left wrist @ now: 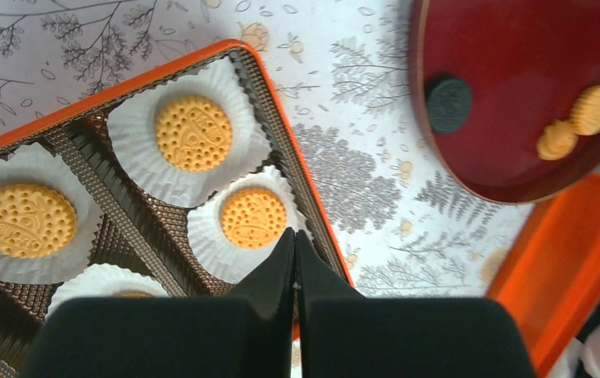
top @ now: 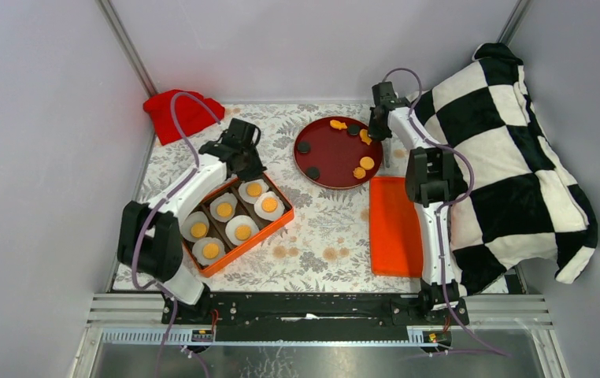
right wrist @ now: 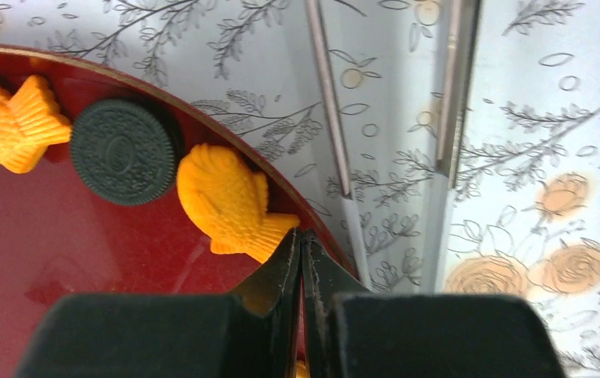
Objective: Pack the cookies
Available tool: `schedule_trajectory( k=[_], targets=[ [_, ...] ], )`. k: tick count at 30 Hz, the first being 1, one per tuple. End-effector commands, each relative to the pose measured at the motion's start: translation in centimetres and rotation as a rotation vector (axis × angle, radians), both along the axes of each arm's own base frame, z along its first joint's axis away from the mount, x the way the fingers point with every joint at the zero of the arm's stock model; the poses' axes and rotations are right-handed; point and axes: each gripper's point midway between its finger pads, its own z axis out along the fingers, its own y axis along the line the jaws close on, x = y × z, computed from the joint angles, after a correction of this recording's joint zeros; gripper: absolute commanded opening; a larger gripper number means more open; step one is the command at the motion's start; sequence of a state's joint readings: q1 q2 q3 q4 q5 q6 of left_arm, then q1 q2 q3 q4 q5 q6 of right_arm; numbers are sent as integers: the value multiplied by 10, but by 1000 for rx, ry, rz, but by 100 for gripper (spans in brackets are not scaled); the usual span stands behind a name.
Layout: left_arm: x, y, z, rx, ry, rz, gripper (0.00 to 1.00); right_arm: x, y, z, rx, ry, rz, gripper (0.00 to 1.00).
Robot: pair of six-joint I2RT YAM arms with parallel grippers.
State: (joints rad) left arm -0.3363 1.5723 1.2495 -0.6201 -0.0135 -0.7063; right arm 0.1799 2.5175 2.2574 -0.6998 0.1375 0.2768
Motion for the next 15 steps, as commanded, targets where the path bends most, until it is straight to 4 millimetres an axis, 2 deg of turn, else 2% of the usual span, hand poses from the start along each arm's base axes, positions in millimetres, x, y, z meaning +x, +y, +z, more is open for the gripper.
schedule_trajectory(
  k=[1,5,7,8,10,15],
  targets=[
    [5,6,-29,59,39,44,0,22,27,54,90,-196,78,6],
    [10,15,-52,121,81,87,0,20,33,100,132,-314,108,5],
    [17,15,-60,131,78,103,0,8,35,128,162,-369,118,5],
    [21,17,-60,138,68,115,0,4,38,136,181,-384,125,5],
    [32,19,-65,159,55,141,0,-20,41,162,232,-431,136,5],
    [54,26,-80,237,77,179,0,-88,50,202,328,-460,167,6]
  ],
)
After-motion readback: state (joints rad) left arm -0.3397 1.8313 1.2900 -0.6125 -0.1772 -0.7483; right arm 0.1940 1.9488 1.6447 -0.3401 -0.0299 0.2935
